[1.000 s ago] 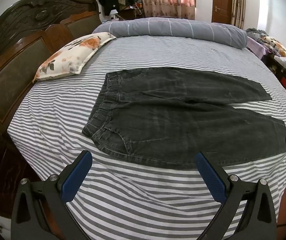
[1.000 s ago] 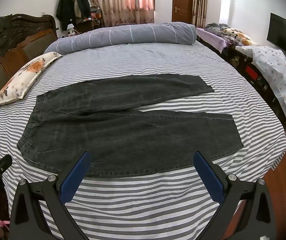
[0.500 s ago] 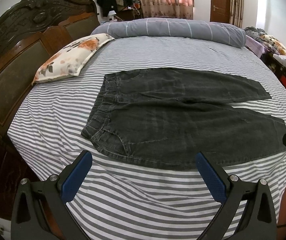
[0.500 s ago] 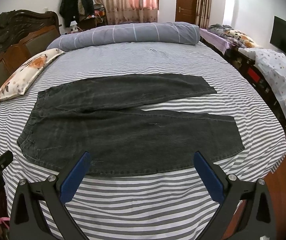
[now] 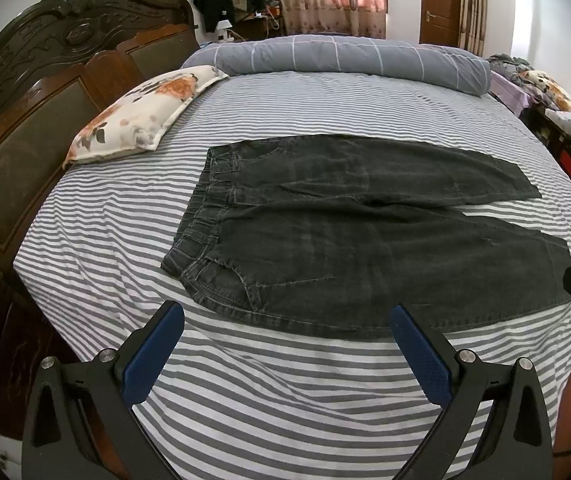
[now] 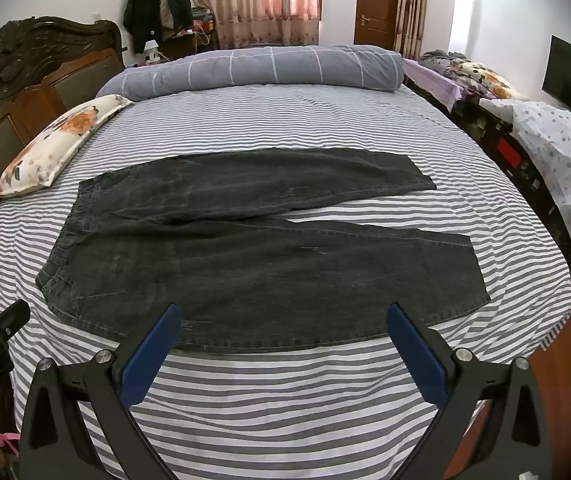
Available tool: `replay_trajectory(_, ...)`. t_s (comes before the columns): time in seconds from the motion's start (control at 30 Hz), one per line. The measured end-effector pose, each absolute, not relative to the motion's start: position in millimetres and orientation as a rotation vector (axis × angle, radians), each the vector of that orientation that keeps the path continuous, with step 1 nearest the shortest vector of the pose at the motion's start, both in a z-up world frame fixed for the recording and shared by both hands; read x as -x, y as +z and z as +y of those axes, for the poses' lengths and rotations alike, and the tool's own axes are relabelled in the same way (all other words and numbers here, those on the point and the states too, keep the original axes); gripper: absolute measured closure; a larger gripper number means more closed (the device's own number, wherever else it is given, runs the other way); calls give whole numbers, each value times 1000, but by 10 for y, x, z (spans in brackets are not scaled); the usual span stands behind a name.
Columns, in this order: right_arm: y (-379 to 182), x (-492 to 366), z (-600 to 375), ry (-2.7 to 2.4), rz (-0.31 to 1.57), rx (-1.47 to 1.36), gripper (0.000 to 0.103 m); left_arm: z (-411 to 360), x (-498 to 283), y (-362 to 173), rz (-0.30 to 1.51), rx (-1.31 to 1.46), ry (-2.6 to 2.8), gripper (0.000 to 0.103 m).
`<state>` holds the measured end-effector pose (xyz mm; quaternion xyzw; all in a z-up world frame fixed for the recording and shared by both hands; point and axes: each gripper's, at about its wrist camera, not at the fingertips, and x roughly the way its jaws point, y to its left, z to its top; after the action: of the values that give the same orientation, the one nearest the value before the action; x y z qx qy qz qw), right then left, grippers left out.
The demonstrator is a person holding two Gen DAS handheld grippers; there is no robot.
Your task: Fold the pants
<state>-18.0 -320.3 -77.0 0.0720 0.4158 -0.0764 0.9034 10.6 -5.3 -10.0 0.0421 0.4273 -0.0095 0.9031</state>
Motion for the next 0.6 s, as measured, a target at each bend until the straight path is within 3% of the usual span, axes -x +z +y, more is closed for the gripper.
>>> replay_trajectory(0.6, -760, 188, -3139, -142, 857, -152, 1, -47, -109, -97, 884, -87, -20, 1)
